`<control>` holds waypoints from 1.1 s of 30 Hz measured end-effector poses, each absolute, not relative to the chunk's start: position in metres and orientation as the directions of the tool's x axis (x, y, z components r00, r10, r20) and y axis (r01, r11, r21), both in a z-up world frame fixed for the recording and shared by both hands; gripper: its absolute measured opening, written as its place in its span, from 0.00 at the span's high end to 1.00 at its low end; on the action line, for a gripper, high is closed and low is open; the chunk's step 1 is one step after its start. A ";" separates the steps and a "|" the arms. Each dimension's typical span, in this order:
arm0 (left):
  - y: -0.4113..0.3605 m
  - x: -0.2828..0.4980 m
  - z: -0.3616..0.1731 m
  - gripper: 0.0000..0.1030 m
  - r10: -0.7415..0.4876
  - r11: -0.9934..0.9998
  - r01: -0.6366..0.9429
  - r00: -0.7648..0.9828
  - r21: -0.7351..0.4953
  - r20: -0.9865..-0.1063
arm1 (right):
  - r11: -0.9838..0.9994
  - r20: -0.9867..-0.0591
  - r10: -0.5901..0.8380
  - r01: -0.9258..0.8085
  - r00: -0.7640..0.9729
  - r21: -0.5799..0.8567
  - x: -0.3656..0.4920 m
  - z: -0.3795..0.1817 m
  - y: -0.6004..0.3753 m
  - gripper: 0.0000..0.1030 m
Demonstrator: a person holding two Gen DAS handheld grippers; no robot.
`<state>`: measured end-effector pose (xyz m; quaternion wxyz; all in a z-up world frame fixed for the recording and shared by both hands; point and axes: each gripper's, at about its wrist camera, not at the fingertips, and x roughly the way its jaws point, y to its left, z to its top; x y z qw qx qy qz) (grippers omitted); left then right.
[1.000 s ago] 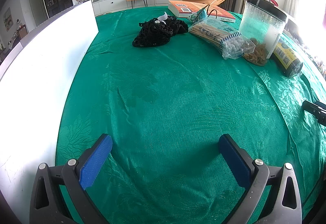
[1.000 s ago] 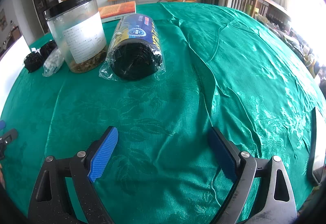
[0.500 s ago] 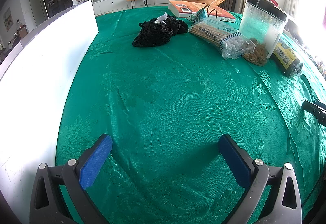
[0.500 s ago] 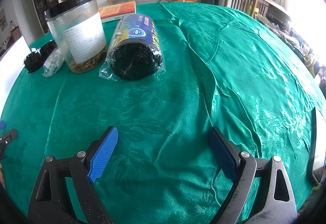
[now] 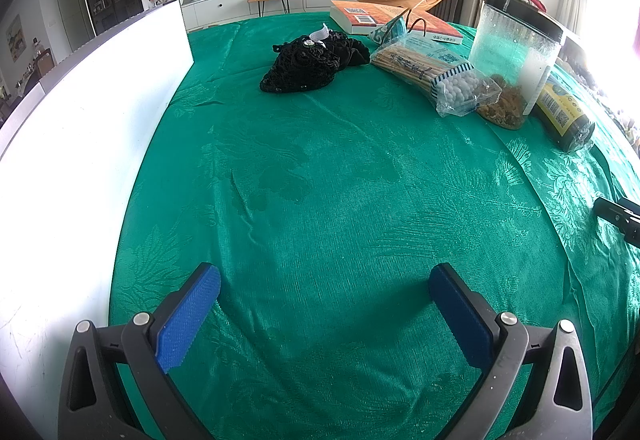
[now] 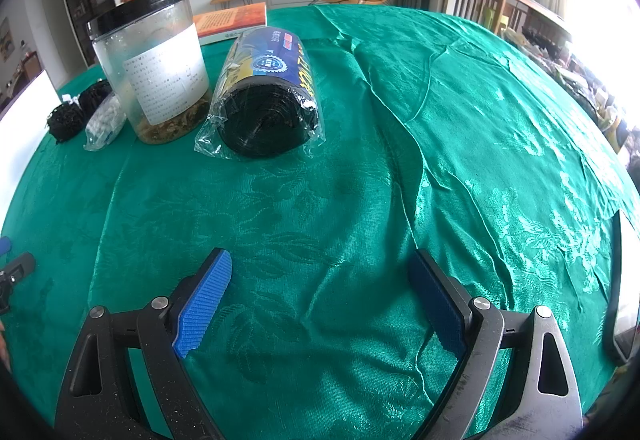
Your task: Organize soft objects
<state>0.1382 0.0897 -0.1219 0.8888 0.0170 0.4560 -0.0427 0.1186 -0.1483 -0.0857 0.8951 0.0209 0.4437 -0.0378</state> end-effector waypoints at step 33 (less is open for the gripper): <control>0.094 0.139 -0.122 0.00 -0.060 0.996 0.091 0.580 -0.009 -0.812 | 0.996 -0.796 -0.048 0.085 0.603 0.005 0.118 -0.086 -0.148 0.11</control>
